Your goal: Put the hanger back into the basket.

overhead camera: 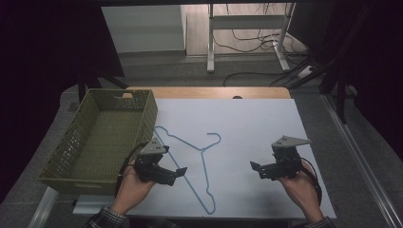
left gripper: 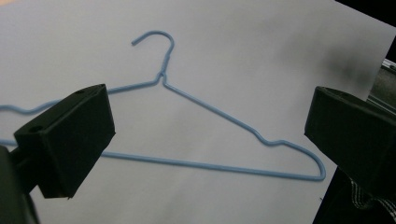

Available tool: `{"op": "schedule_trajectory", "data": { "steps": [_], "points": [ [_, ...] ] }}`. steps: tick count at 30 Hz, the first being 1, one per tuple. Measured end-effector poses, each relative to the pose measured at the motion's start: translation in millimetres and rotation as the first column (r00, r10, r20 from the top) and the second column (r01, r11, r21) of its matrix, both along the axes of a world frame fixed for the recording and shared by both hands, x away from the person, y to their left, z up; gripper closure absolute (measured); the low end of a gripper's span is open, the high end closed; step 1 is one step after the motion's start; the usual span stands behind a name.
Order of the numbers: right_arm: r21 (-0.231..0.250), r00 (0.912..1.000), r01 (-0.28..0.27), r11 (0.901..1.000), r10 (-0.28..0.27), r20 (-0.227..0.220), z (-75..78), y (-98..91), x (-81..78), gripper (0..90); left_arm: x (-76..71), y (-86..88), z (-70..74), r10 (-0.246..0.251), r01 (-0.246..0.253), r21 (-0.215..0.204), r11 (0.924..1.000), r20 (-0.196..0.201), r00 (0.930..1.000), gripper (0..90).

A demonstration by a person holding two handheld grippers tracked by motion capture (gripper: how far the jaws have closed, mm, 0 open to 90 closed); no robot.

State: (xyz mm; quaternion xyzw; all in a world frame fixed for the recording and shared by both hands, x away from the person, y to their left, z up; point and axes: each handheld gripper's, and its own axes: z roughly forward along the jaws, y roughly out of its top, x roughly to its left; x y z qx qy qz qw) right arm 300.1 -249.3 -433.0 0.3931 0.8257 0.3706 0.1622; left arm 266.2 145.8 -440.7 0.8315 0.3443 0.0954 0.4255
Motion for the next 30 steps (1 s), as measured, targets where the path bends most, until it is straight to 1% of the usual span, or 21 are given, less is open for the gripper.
{"op": "schedule_trajectory", "data": {
  "steps": [4, 6, 7, 13, 17, 19, 23, 26, 27, 29, 30],
  "points": [
    [0.014, 0.9999, -0.002, 0.9999, 0.002, -0.010, -1.2, 5.9, 5.4, 0.0, 6.7, -6.6, -10.7, -0.005, 0.005, -0.006, 1.0000, -0.021, 0.9998, 1.6],
    [0.009, 0.9999, -0.005, 0.9999, 0.005, -0.011, -2.2, 8.9, 8.1, 0.0, 9.6, -9.3, -15.7, -0.005, 0.005, -0.007, 1.0000, -0.026, 0.9996, 1.7],
    [0.015, 0.9998, -0.006, 0.9999, 0.007, -0.019, -2.7, 11.1, 9.7, 0.0, 11.0, -10.5, -18.1, -0.009, 0.009, -0.006, 0.9999, -0.031, 0.9995, 1.7],
    [0.017, 0.9997, -0.018, 0.9997, 0.018, -0.018, -4.3, 21.5, 19.6, 0.0, 18.1, -15.6, -29.6, -0.010, 0.011, 0.017, 0.9998, -0.028, 0.9995, 1.7],
    [0.018, 0.9994, -0.021, 0.9996, 0.021, -0.026, -6.8, 30.3, 28.9, 0.0, 21.6, -18.0, -35.5, -0.013, 0.013, 0.013, 0.9998, -0.030, 0.9995, 1.8],
    [0.017, 0.9992, -0.027, 0.9995, 0.028, -0.028, -8.1, 35.6, 33.9, 0.0, 23.1, -19.1, -39.1, -0.015, 0.015, 0.018, 0.9997, -0.028, 0.9995, 1.8],
    [0.004, 0.9987, -0.042, 0.9991, 0.042, -0.027, -11.8, 47.0, 45.2, 0.0, 24.8, -17.9, -46.1, -0.012, 0.012, 0.013, 0.9998, -0.034, 0.9993, 1.9],
    [-0.004, 0.9981, -0.049, 0.9988, 0.049, -0.037, -14.9, 55.5, 52.9, 0.0, 25.2, -15.6, -49.8, -0.008, 0.008, 0.009, 0.9999, -0.037, 0.9993, 1.9],
    [-0.014, 0.9978, -0.058, 0.9982, 0.057, -0.034, -16.5, 59.3, 56.6, 0.0, 25.5, -13.7, -54.1, 0.000, 0.001, 0.006, 1.0000, -0.040, 0.9992, 1.9],
    [-0.023, 0.9972, -0.065, 0.9976, 0.064, -0.039, -18.7, 65.9, 62.1, 0.0, 25.7, -12.9, -58.7, 0.003, -0.003, 0.009, 1.0000, -0.049, 0.9988, 1.9],
    [-0.027, 0.9969, -0.069, 0.9973, 0.068, -0.041, -19.6, 68.2, 64.6, 0.0, 25.6, -13.2, -60.6, 0.001, 0.000, 0.023, 0.9997, -0.051, 0.9987, 1.9]
  ]
}}
